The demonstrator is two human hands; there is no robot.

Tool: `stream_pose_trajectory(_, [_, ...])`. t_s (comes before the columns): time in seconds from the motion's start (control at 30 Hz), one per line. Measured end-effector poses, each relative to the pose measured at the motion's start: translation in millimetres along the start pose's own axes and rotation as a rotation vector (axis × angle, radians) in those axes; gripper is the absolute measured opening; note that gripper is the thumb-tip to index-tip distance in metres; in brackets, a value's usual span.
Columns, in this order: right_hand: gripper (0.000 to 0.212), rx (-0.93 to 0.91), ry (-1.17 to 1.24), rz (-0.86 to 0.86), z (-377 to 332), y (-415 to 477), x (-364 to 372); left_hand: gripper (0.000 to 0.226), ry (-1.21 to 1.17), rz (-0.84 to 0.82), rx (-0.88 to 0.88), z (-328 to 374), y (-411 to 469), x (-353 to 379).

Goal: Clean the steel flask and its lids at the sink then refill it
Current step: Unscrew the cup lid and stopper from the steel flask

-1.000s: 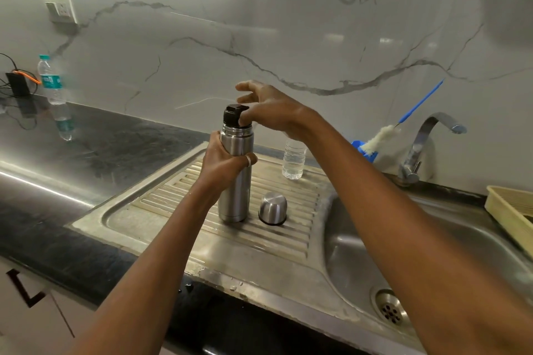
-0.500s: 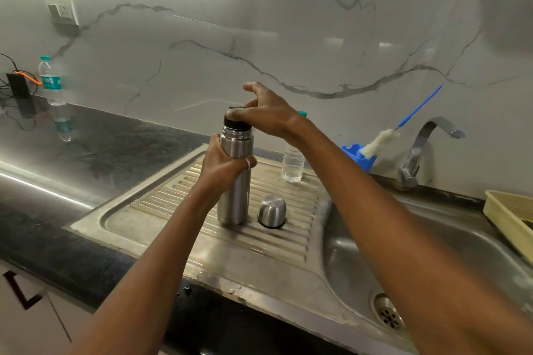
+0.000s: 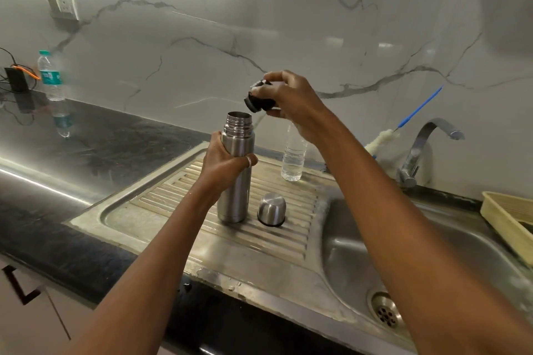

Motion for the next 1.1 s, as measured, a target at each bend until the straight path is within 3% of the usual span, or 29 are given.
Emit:
stream_pose_trajectory(0.2, [0.040, 0.162, 0.172, 0.016, 72, -32, -12, 0.064, -0.001, 0.006, 0.008, 0, 0, 0])
stream_pose_trajectory(0.3, [0.030, 0.239, 0.158, 0.043, 108, -50, -14, 0.065, 0.009, 0.019, 0.007, -3, 2, 0])
stream_pose_trajectory(0.43, [0.033, 0.285, 0.142, 0.042, 132, -61, -10, 0.064, 0.020, 0.062, 0.017, -1, 3, 0])
stream_pose_trajectory(0.63, [0.049, 0.201, -0.127, 0.015, 128, -57, 1, 0.063, -0.001, 0.202, -0.011, -1, 13, -27])
stream_pose_trajectory(0.9, [0.072, 0.117, -0.538, -0.163, 124, -46, 56, 0.064, 0.060, 0.302, -0.001, -4, 23, -71])
stream_pose_trajectory(0.97, [0.069, 0.064, -0.620, -0.202, 117, -44, 68, 0.063, 0.064, 0.300, 0.005, -4, 25, -73])
stream_pose_trajectory(1.1, [0.043, -0.012, -0.794, -0.336, 112, -40, 89, 0.064, 0.079, 0.294, 0.010, -6, 26, -76])
Point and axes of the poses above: each hand's wrist, its own y-axis towards the middle knuckle, its own x-axis out of the palm, z = x × y, the point moved 9 cm from there along y, towards the middle knuckle, and after that the axes turned 5 degrees about z, right-handed, at the moved point
